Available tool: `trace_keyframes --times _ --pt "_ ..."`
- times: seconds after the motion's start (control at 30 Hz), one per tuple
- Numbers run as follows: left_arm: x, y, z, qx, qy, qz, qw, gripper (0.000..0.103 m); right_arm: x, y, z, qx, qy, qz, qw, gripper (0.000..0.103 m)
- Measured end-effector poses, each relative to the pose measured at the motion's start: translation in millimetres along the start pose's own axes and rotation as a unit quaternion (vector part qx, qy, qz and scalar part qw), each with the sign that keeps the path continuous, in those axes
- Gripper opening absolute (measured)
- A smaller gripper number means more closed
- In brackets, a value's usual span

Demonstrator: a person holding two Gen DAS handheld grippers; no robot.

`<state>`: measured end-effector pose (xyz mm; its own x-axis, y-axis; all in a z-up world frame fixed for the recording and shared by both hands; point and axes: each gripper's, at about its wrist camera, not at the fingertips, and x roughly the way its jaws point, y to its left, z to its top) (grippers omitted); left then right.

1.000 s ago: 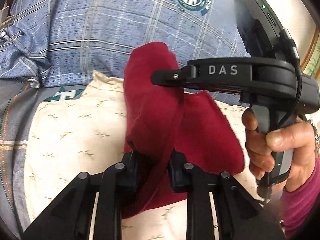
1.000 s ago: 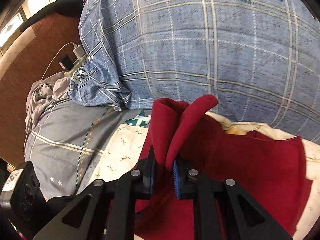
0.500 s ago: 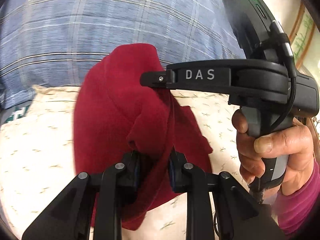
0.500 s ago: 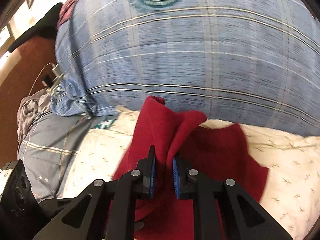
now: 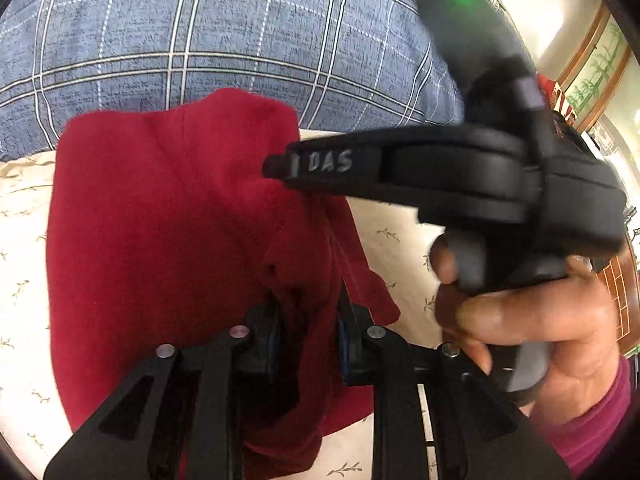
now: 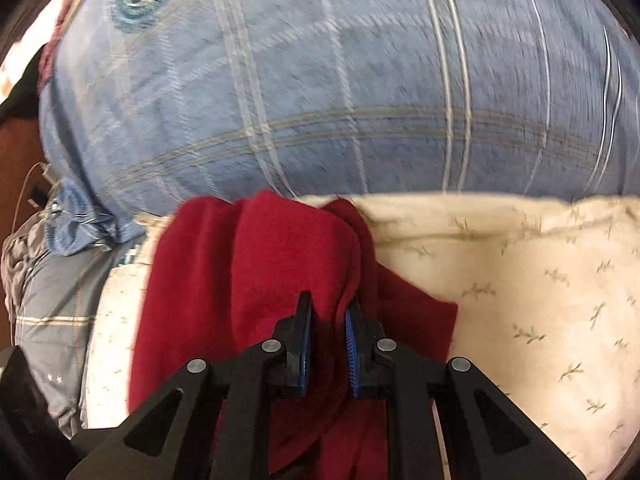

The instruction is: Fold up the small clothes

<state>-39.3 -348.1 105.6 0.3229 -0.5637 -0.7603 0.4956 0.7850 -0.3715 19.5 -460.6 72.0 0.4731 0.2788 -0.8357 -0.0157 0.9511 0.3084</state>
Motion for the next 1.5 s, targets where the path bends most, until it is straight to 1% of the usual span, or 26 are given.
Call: trace_keyframes --times 0.07,0.1,0.13,0.2,0.27,0.33,0.4,0.43,0.53,0.63,0.67,0.7,0.73,0.77,0.8,0.83,0.93,1.0,1.07,1.17,1.2,1.23,1.3,1.37,1.47,1.5 --pt "-7 0 -1 0.005 -0.003 -0.014 0.9999 0.029 8 -7 -3 0.011 0.006 0.009 1.000 0.015" --pt "-12 1 -2 0.004 0.000 -0.021 0.9998 0.031 8 -10 -4 0.016 0.005 0.015 1.000 0.020" --pt "-23 2 -3 0.004 0.000 -0.027 0.9996 0.033 5 -13 -5 0.026 0.002 0.022 0.999 0.021" --pt "-45 7 -7 0.012 -0.013 -0.028 0.9994 0.043 -3 -21 -7 0.054 0.002 0.025 0.998 0.039" --pt "-66 13 -14 0.026 -0.031 -0.014 0.9991 0.043 -17 -26 -13 0.078 0.005 0.027 0.997 0.041" --pt "-84 23 -21 0.037 -0.047 0.015 0.9981 0.043 -38 -25 -25 0.091 -0.004 0.062 0.994 0.045" --pt "-91 36 -24 0.034 -0.058 0.051 0.9964 0.043 -53 -19 -37 0.090 -0.014 0.082 0.992 0.063" --pt "-93 43 -27 0.030 -0.061 0.063 0.9957 0.043 -60 -13 -44 0.085 -0.018 0.088 0.992 0.066" --pt "-86 61 -32 0.009 -0.050 0.090 0.9947 0.043 -68 3 -62 0.066 -0.018 0.094 0.993 0.067" --pt "-75 66 -41 0.003 -0.042 0.106 0.9934 0.043 -54 14 -69 0.065 -0.002 0.080 0.995 0.067" --pt "-69 67 -38 0.001 -0.040 0.110 0.9932 0.043 -48 16 -73 0.065 0.003 0.080 0.995 0.064" --pt "-66 67 -39 -0.001 -0.038 0.109 0.9933 0.043 -43 19 -74 0.064 0.005 0.084 0.994 0.045" --pt "-65 67 -40 -0.002 -0.035 0.108 0.9936 0.043 -42 21 -77 0.058 -0.002 0.084 0.995 0.030" --pt "-72 71 -50 -0.002 -0.033 0.106 0.9938 0.043 -44 24 -79 0.044 -0.013 0.067 0.997 0.018" --pt "-69 70 -51 -0.001 -0.031 0.104 0.9941 0.044 -47 26 -81 0.026 -0.025 0.047 0.998 0.018" --pt "-66 70 -53 0.001 -0.029 0.103 0.9943 0.044 -52 26 -86 0.017 -0.036 0.040 0.998 0.017" --pt "-63 70 -63 0.002 -0.030 0.103 0.9942 0.054 -57 19 -94 0.009 -0.052 0.019 0.998 0.016" --pt "-58 71 -64 -0.004 -0.026 0.103 0.9944 0.055 -48 15 -96 0.005 -0.048 -0.004 0.999 0.016" --pt "-57 71 -65 -0.007 -0.024 0.107 0.9940 0.055 -39 11 -99 0.012 -0.039 -0.004 0.999 0.017" --pt "-62 69 -64 -0.003 -0.031 0.111 0.9933 0.055 -50 10 -97 0.031 -0.042 0.013 0.999 0.027" --pt "-64 68 -63 -0.001 -0.033 0.114 0.9929 0.055 -57 8 -96 0.041 -0.046 0.016 0.998 0.036" --pt "-66 67 -62 0.002 -0.036 0.118 0.9923 0.055 -66 7 -95 0.048 -0.055 0.015 0.997 0.041" --pt "-71 66 -59 0.006 -0.044 0.127 0.9909 0.055 -75 9 -92 0.055 -0.074 0.014 0.996 0.061" --pt "-74 68 -55 0.006 -0.053 0.132 0.9898 0.055 -78 12 -85 0.064 -0.090 0.026 0.994 0.068" --pt "-72 71 -48 0.006 -0.056 0.140 0.9885 0.055 -63 10 -72 0.081 -0.080 0.028 0.993 0.068" --pt "-70 72 -45 0.005 -0.055 0.142 0.9884 0.055 -53 9 -68 0.084 -0.074 0.025 0.993 0.066"
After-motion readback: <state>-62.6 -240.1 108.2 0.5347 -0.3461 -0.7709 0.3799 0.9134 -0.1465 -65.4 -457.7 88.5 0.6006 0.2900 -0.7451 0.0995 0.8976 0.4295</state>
